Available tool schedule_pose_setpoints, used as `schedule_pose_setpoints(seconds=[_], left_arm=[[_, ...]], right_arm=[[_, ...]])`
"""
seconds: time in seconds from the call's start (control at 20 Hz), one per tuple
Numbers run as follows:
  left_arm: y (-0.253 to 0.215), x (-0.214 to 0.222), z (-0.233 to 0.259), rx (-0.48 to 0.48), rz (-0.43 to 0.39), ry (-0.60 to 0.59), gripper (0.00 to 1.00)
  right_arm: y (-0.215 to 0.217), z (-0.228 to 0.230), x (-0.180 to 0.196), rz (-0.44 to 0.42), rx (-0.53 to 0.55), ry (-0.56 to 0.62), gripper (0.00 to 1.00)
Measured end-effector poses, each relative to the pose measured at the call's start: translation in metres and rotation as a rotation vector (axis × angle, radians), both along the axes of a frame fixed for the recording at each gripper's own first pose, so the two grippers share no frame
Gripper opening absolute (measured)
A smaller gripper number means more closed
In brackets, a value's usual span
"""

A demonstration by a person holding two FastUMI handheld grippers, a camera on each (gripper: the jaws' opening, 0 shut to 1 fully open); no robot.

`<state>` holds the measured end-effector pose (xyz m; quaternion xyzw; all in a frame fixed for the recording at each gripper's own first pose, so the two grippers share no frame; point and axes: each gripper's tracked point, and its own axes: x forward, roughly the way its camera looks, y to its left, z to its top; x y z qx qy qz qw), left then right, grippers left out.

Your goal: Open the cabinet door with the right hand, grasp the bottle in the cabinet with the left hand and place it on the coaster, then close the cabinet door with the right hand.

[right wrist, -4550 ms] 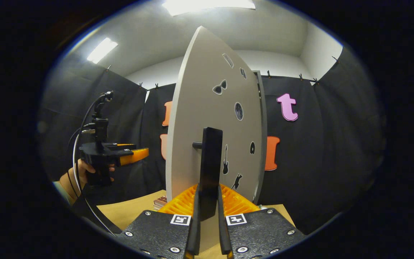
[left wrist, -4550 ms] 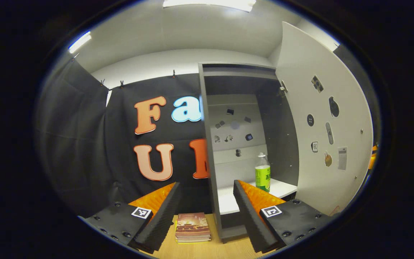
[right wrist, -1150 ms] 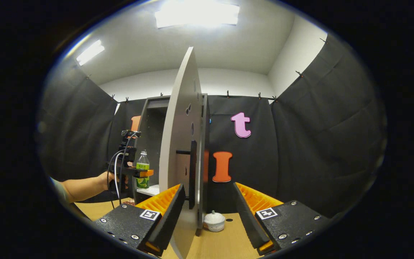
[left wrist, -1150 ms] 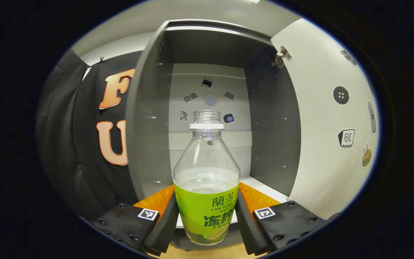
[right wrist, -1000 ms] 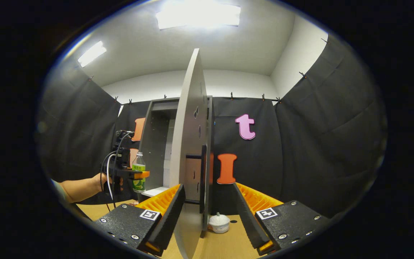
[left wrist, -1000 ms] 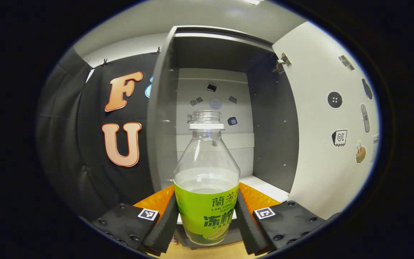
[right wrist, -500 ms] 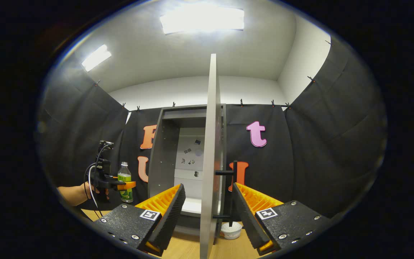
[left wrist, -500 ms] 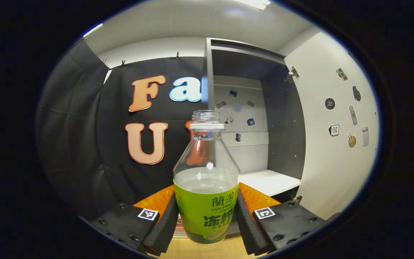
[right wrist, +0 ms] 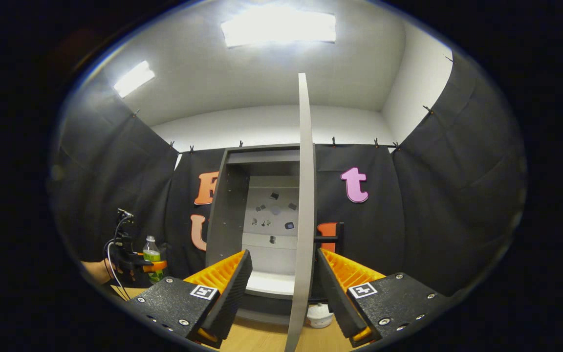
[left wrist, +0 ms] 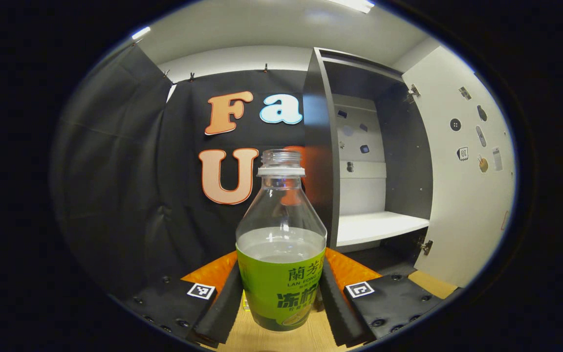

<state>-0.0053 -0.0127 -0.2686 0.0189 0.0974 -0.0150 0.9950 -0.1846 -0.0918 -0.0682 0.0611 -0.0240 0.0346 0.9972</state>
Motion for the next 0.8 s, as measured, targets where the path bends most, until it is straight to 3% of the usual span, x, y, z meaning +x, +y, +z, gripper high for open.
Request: schedule_pose_setpoints(seconds=[0.45,0.8], left_arm=[[0.031,-0.039,-0.084,0.005,0.017,0.054,0.82],[0.052,-0.073,-0.152,0.013,0.049,0.124,0.82]], right_arm=[[-0.011,-0.019,0.008,-0.011,0.007,0.042,0.82],[-0.014,-0.006,0.009,0.008,0.04,-0.007,0.82]])
